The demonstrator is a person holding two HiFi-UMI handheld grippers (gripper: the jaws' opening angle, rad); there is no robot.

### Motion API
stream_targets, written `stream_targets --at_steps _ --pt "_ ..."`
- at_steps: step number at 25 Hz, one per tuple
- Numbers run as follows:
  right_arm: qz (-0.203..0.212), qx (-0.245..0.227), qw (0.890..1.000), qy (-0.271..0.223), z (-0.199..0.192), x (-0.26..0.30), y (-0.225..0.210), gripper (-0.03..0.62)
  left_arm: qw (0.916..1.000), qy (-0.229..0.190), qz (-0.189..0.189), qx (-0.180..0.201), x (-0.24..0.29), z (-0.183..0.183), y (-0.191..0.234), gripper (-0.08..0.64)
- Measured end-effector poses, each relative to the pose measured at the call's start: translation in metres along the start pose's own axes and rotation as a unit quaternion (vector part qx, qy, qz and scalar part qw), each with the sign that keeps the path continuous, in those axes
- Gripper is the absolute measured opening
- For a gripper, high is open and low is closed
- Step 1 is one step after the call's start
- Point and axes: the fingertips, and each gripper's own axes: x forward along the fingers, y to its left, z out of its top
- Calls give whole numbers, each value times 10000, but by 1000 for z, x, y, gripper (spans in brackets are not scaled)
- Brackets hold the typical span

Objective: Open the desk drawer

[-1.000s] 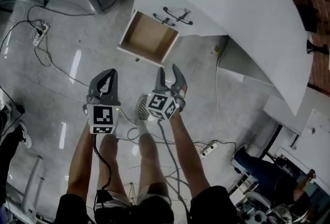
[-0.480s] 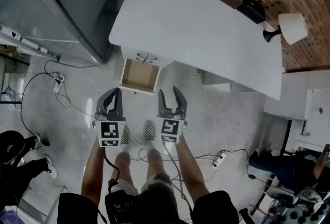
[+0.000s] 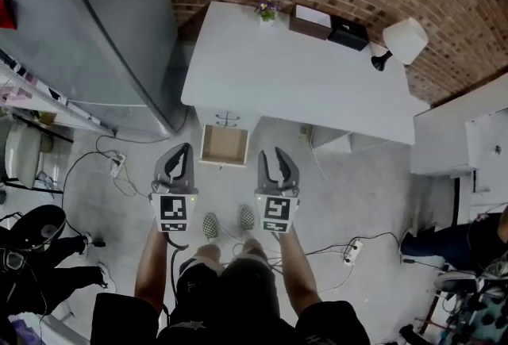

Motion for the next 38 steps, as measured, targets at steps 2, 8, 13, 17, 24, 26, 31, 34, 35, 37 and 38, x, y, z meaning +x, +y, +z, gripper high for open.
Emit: stream_targets --at_steps 2,8,13,17,24,26,31,34,35,37,38 --pt "-96 72 9999 -112 17 -20 -1 129 9999 -120 31 8 -15 20 5 11" --pt "-318 172 9980 -523 59 -70 -6 87 9994 -338 90 -77 -53 57 11 11" --pt "-387 136 9963 -749 70 -95 -11 11 9986 -372 227 -293 -73 59 14 11" --pt "-359 94 9971 -670 68 -98 -12 6 9983 -371 254 -377 -75 58 14 11" --pt "-329 29 9976 -604 68 -92 -9 6 9985 -400 166 -324 -72 61 6 11" --pt "-324 -5 9979 -565 69 -91 -6 6 9986 -385 165 -324 -71 62 8 11" --pt "-313 45 9974 -648 71 -89 -6 6 9985 -437 115 -300 -68 64 6 11" --pt "-300 62 9973 -671 72 -90 -7 6 9986 -411 87 -307 -67 62 4 11" --pt "-298 64 9973 -666 72 -90 -7 6 9986 -414 78 -313 -67 62 3 11" --pt "-303 65 9974 -657 71 -89 -7 6 9986 -400 86 -328 -66 62 3 11" --pt "-304 66 9974 -654 71 -89 -7 6 9986 -401 90 -331 -66 63 4 11"
